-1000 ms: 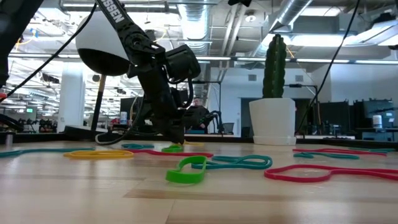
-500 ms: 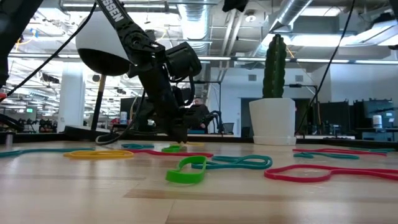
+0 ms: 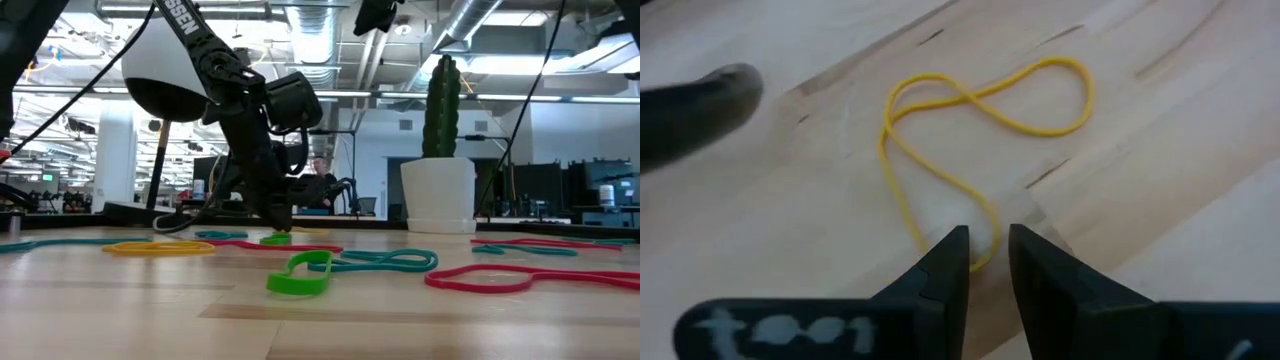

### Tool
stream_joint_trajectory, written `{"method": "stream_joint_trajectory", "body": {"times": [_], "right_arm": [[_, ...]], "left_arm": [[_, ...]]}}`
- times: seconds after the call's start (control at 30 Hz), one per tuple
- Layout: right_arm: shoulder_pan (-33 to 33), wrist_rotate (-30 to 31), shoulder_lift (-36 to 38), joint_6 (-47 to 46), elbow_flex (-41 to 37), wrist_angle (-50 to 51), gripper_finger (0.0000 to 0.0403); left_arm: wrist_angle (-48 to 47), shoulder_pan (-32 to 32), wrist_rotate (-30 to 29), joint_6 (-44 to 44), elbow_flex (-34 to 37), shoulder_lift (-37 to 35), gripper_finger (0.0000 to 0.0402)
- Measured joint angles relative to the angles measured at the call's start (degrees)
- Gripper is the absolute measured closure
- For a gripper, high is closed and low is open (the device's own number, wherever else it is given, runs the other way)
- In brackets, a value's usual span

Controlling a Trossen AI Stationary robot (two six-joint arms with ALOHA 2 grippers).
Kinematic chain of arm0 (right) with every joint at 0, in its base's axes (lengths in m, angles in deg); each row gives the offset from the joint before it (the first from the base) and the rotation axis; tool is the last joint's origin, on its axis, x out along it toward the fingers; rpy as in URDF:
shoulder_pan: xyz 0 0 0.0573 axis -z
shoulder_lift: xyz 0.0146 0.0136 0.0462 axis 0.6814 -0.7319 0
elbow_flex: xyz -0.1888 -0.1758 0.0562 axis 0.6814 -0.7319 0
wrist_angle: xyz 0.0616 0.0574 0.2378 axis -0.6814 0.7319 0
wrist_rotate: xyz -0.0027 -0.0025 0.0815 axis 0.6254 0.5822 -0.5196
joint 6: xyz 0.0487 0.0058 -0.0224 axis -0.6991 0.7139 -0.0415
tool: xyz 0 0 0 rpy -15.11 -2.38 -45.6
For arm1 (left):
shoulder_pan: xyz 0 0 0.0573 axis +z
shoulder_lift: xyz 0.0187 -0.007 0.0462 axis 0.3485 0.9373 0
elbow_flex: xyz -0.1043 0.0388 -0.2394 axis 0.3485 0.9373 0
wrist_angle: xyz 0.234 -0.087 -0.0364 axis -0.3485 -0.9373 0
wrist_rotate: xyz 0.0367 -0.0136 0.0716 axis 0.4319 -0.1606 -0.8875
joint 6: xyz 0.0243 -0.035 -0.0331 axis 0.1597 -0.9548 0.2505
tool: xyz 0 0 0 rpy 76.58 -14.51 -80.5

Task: Pick and place rubber bands into bin
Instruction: Put the top yellow rubber band into the basket

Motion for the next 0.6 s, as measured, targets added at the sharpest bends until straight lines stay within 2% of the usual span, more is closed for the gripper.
{"method": "stream_joint_trajectory", "body": {"times": [0.27, 0.47, 0.6], "right_arm": [[0.7, -3.1, 0.0, 0.9, 0.0, 0.0, 0.0290], [0.4, -3.4, 0.0, 0.9, 0.0, 0.0, 0.0290], [0.4, -3.4, 0.0, 0.9, 0.0, 0.0, 0.0290]], "left_arm": [[0.3, 0.3, -0.1, 0.8, 0.0, 0.2, 0.0341], [3.1, 1.9, 2.8, 6.2, -0.6, 4.6, 0.0392], [3.5, 1.1, 2.7, 8.9, -0.5, 4.7, 0.0399]]}}
